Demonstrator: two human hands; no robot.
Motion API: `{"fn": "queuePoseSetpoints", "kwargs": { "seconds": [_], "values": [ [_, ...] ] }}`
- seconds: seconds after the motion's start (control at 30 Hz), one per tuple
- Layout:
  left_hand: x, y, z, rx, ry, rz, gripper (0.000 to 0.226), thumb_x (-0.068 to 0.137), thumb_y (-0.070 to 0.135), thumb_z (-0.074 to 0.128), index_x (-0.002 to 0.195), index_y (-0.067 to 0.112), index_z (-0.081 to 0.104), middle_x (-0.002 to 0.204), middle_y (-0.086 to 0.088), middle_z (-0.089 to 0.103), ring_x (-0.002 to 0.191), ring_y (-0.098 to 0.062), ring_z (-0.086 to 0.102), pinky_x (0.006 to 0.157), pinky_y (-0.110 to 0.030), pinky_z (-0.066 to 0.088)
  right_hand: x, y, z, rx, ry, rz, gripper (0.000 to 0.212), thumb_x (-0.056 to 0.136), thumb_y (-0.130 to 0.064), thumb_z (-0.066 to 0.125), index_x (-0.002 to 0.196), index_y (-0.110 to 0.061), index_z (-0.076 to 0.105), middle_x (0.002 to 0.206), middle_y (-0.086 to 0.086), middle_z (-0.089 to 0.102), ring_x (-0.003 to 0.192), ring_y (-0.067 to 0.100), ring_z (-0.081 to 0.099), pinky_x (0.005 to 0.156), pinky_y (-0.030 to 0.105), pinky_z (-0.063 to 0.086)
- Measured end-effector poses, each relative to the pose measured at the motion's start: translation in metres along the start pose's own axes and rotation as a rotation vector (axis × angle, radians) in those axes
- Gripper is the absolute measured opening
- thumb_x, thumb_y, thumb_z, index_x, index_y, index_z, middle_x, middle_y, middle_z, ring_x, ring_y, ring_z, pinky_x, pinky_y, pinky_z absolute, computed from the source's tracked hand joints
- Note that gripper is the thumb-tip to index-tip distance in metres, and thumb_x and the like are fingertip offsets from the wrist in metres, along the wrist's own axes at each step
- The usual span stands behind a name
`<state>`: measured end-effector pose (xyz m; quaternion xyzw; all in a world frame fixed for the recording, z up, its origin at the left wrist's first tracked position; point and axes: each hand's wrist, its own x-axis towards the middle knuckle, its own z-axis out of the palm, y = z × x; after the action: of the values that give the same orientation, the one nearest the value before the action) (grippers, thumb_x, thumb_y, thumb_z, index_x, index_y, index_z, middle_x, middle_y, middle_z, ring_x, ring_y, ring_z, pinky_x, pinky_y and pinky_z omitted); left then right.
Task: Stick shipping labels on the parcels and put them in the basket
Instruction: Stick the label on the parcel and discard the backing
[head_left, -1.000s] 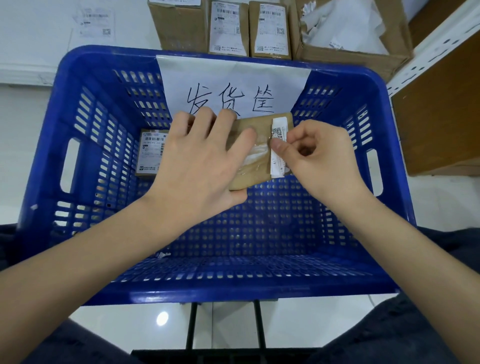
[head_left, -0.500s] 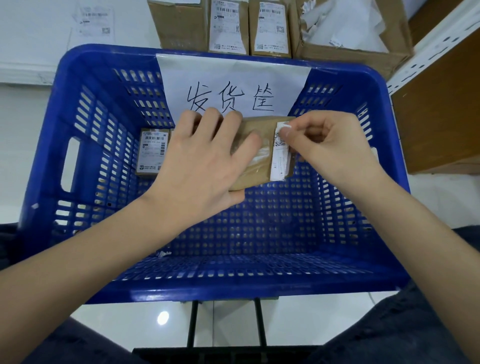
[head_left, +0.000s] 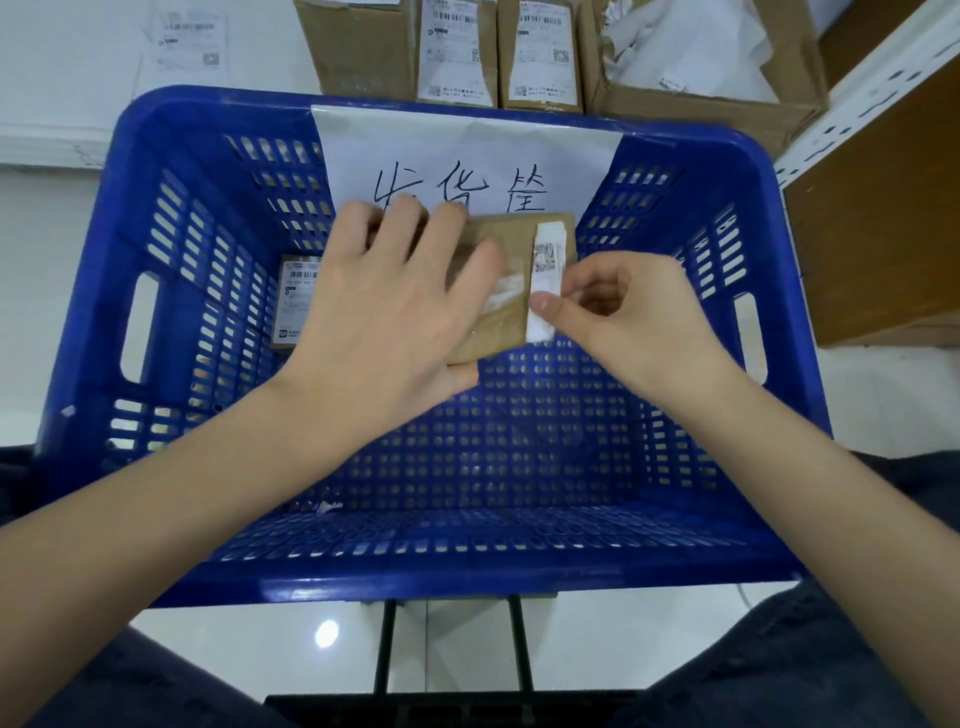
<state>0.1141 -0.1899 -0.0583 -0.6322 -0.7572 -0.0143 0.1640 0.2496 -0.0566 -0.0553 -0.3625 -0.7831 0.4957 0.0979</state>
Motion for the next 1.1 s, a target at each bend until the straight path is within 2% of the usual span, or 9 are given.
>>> {"fn": "queuePoseSetpoints", "kwargs": {
  "seconds": [0.1, 0.37, 0.5, 0.57, 0.67, 0.77, 0.87, 0.93, 1.1],
  "values": [
    [0.002, -0.002, -0.001, 0.017, 0.029, -0.004, 0.061, 0.063, 0.039, 0.071, 0.108, 0.005, 0.05, 0.108, -0.02, 0.058, 0.086, -0.035, 0.055, 0.072, -0.045, 0.028, -0.002, 0.002, 0.005, -0.057, 0.029, -0.02, 0.026, 0.086, -0.02, 0.07, 0.064, -0.02, 0.056, 0.062, -0.004, 0.059, 0.057, 0.004, 0.051, 0.057, 0.01, 0.04],
    [0.003, -0.003, 0.0, 0.001, 0.022, -0.023, 0.059, 0.063, 0.04, 0.072, 0.107, 0.006, 0.051, 0.107, -0.019, 0.059, 0.085, -0.035, 0.055, 0.072, -0.044, 0.028, -0.006, 0.005, 0.014, -0.058, 0.052, -0.037, 0.027, 0.084, -0.011, 0.069, 0.065, -0.025, 0.054, 0.061, -0.013, 0.051, 0.055, 0.0, 0.048, 0.057, 0.011, 0.04],
    [0.002, -0.003, 0.001, 0.002, 0.016, -0.022, 0.061, 0.062, 0.041, 0.072, 0.108, 0.006, 0.051, 0.107, -0.019, 0.058, 0.085, -0.035, 0.055, 0.072, -0.045, 0.029, -0.003, 0.005, 0.009, -0.099, 0.015, -0.035, 0.017, 0.086, -0.012, 0.067, 0.074, -0.015, 0.056, 0.065, -0.007, 0.053, 0.054, 0.001, 0.047, 0.057, 0.012, 0.04],
    [0.002, -0.002, 0.002, 0.001, 0.008, -0.019, 0.061, 0.062, 0.04, 0.071, 0.107, 0.005, 0.05, 0.106, -0.019, 0.058, 0.084, -0.035, 0.054, 0.071, -0.044, 0.029, -0.004, 0.006, 0.011, -0.139, -0.008, -0.045, 0.008, 0.089, -0.011, 0.063, 0.086, -0.005, 0.059, 0.071, 0.002, 0.059, 0.058, 0.008, 0.049, 0.059, 0.021, 0.043],
    [0.002, -0.001, 0.001, 0.002, -0.002, -0.035, 0.061, 0.062, 0.039, 0.068, 0.107, 0.004, 0.047, 0.104, -0.018, 0.058, 0.083, -0.034, 0.053, 0.071, -0.044, 0.03, -0.005, 0.006, 0.012, -0.184, -0.025, -0.069, 0.005, 0.091, -0.008, 0.058, 0.093, -0.004, 0.057, 0.079, 0.008, 0.065, 0.065, 0.016, 0.056, 0.065, 0.03, 0.046],
    [0.002, -0.002, 0.001, 0.028, -0.03, -0.075, 0.075, 0.064, 0.044, 0.066, 0.121, 0.001, 0.044, 0.108, -0.018, 0.057, 0.086, -0.035, 0.053, 0.077, -0.046, 0.034, -0.005, 0.004, 0.009, -0.166, -0.022, -0.117, 0.004, 0.091, -0.007, 0.059, 0.091, -0.004, 0.056, 0.075, 0.005, 0.063, 0.06, 0.012, 0.053, 0.063, 0.029, 0.044],
    [0.001, 0.001, 0.004, 0.072, -0.11, -0.092, 0.095, 0.063, 0.051, 0.064, 0.136, -0.003, 0.036, 0.109, -0.019, 0.054, 0.091, -0.035, 0.052, 0.084, -0.047, 0.032, -0.011, 0.001, 0.014, -0.13, -0.055, -0.185, 0.009, 0.089, -0.006, 0.06, 0.083, -0.003, 0.053, 0.063, -0.004, 0.053, 0.052, 0.011, 0.046, 0.053, 0.022, 0.037],
    [0.0, 0.003, 0.006, 0.079, -0.148, -0.09, 0.101, 0.061, 0.054, 0.067, 0.136, -0.005, 0.037, 0.106, -0.019, 0.056, 0.09, -0.034, 0.053, 0.081, -0.045, 0.033, -0.017, 0.0, 0.02, -0.109, -0.102, -0.203, 0.016, 0.089, -0.006, 0.06, 0.078, -0.01, 0.05, 0.058, -0.011, 0.047, 0.049, 0.008, 0.042, 0.051, 0.017, 0.033],
    [0.001, 0.006, 0.005, 0.06, -0.183, -0.069, 0.103, 0.056, 0.057, 0.07, 0.133, -0.006, 0.042, 0.101, -0.018, 0.058, 0.085, -0.032, 0.054, 0.073, -0.042, 0.036, -0.016, -0.002, 0.019, -0.055, -0.04, -0.131, 0.019, 0.088, -0.024, 0.064, 0.071, -0.02, 0.054, 0.054, -0.017, 0.053, 0.053, 0.005, 0.048, 0.058, 0.026, 0.039]
  ]
}}
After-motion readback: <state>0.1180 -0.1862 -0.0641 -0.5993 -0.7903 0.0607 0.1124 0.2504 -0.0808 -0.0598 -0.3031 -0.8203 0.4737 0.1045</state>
